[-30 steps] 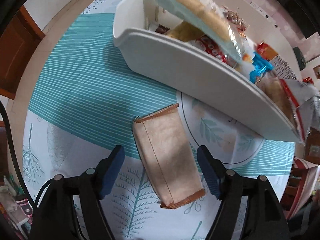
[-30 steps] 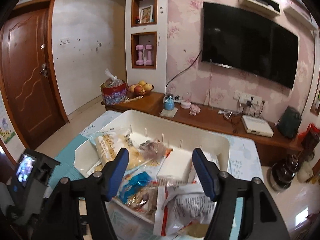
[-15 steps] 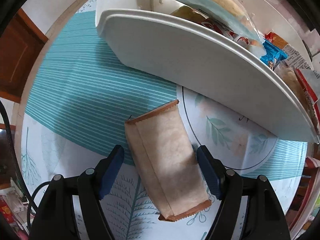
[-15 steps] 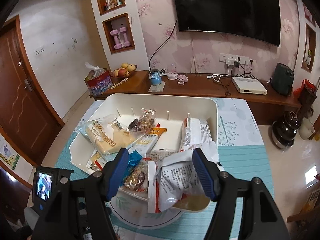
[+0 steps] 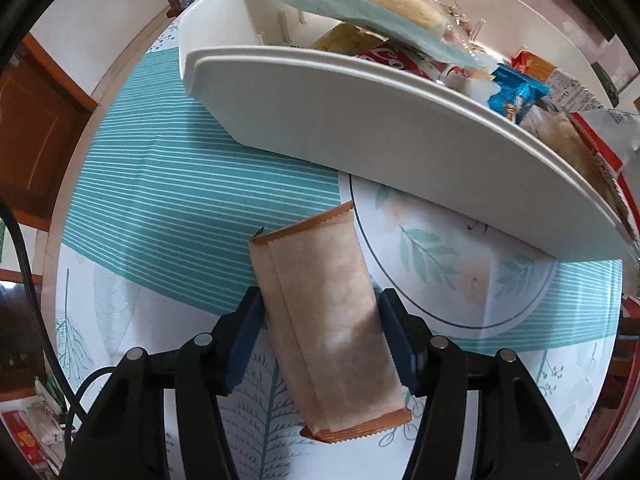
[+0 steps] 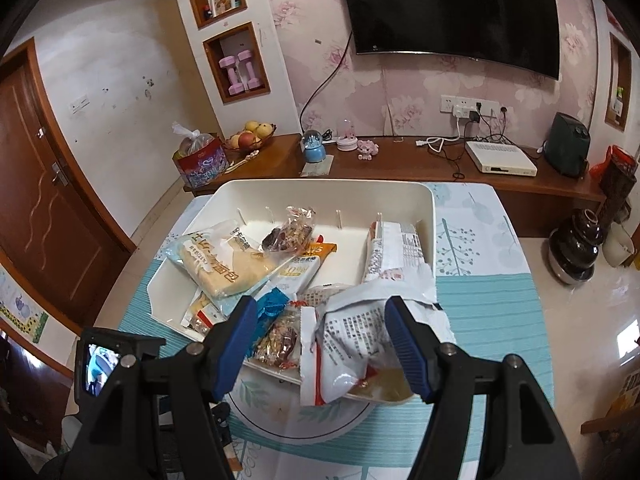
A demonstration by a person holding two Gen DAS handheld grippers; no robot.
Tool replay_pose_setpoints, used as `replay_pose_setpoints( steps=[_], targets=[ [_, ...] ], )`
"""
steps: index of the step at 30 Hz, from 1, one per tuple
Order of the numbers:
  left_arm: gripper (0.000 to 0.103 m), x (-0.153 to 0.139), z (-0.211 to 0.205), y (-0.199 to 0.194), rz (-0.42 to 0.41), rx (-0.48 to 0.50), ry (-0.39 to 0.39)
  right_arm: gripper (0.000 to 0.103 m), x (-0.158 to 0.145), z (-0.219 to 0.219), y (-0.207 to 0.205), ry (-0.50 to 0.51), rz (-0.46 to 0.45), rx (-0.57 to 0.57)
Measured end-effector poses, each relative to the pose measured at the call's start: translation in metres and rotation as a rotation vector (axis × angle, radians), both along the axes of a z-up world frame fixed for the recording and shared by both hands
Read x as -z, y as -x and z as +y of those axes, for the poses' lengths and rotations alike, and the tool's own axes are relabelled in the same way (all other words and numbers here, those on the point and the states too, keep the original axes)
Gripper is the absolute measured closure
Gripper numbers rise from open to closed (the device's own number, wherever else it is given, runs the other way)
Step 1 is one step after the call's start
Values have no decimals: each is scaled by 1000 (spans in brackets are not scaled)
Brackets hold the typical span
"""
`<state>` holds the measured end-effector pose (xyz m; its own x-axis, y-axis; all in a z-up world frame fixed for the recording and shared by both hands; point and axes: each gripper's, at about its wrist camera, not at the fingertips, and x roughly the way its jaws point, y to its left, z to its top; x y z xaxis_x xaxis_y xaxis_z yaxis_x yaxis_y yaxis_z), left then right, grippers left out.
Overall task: Organize snacks
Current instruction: 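Lift the brown bar into the basket and open the left tool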
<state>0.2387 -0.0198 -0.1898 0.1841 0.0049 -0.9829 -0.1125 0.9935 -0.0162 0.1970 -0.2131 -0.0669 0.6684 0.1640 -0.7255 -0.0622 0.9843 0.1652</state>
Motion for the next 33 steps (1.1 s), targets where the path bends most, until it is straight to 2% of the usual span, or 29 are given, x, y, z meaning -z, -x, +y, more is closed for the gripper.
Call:
replay_pose_setpoints(
  steps=[6,13,15,17,20,24,28,30,32,33],
  targets=[
    [47,-37,13,14,-66,25,11,36,4,-13,6,-27,19,34],
    [54,-102,15,18,-193,58,58,36,16,-25,21,-73,53,63],
    [81,-119,11,16,-230,82,73,36,22,-28,27,-85,72,73],
    [84,-136,9,8,-264,110,99,36,28,-30,33,-98,87,79],
    [86,-147,1,-6,-317,143,73,36,40,-33,38,-106,118,89],
    [87,-158,-5,-14,-337,151,83,36,50,-36,45,-130,144,96],
    [87,-145,3,-12,-293,144,83,36,54,-33,52,-150,145,78],
    [79,-133,8,-8,-259,141,81,36,56,-30,55,-153,149,65],
    [67,-121,13,-1,-222,148,68,36,57,-28,56,-156,153,54],
    [65,-117,15,1,-212,149,64,36,58,-27,58,-158,154,50]
  ],
)
